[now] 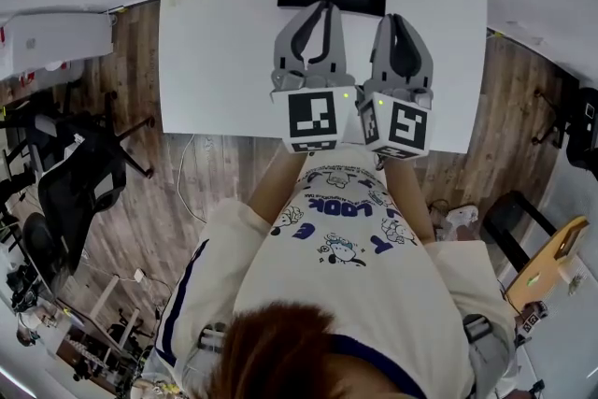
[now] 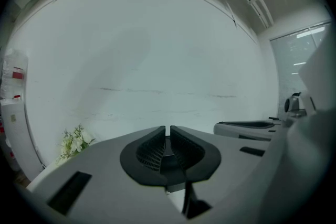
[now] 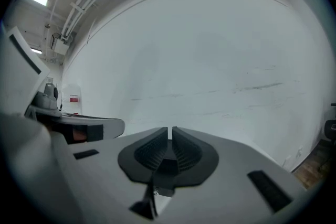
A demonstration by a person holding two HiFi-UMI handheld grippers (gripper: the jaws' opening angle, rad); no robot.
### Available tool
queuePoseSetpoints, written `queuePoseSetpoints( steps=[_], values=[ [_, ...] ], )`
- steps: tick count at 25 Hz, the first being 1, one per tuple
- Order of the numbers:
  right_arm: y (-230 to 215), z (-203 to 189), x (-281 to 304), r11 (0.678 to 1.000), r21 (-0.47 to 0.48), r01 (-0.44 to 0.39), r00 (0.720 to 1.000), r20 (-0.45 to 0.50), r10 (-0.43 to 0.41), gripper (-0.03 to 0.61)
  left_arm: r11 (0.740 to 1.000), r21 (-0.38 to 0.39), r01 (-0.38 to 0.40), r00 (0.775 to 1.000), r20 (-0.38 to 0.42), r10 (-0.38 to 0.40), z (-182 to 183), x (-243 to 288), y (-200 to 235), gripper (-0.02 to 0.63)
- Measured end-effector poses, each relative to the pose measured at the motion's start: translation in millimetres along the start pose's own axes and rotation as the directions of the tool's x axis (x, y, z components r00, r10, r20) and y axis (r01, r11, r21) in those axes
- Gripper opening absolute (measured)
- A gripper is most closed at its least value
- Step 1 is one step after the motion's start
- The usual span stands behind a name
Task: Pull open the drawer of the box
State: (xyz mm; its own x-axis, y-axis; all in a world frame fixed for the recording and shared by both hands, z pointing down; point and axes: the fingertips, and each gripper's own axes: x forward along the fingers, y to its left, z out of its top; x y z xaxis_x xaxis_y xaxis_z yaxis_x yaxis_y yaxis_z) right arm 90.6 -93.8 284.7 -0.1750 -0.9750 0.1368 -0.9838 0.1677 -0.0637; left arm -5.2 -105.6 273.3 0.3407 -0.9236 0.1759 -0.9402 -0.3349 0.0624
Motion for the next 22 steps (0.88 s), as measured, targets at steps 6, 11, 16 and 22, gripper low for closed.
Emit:
queuePoseSetpoints(
  steps=[6,11,16,22],
  values=[
    [4,14,-5,1.0,-0.017,-0.013,0.999,0.041,0.014,0.043,1.0,0.011,-0.001,1.0,0.028,0.001,9,-8,-3,0.038],
    [7,20,-10,1.0,-0.023,-0.015,0.998,0.055,0.016,0.043,1.0,0.019,-0.006,0.999,0.04,0.005,15,-14,-3,0.038],
    [11,22,-13,1.0,-0.024,-0.021,0.998,0.063,0.022,0.043,1.0,0.022,-0.012,0.999,0.047,0.011,18,-17,-1,0.038],
    [12,23,-14,1.0,-0.02,-0.023,0.998,0.066,0.024,0.043,1.0,0.023,-0.015,0.999,0.047,0.014,18,-19,-1,0.038]
  ],
)
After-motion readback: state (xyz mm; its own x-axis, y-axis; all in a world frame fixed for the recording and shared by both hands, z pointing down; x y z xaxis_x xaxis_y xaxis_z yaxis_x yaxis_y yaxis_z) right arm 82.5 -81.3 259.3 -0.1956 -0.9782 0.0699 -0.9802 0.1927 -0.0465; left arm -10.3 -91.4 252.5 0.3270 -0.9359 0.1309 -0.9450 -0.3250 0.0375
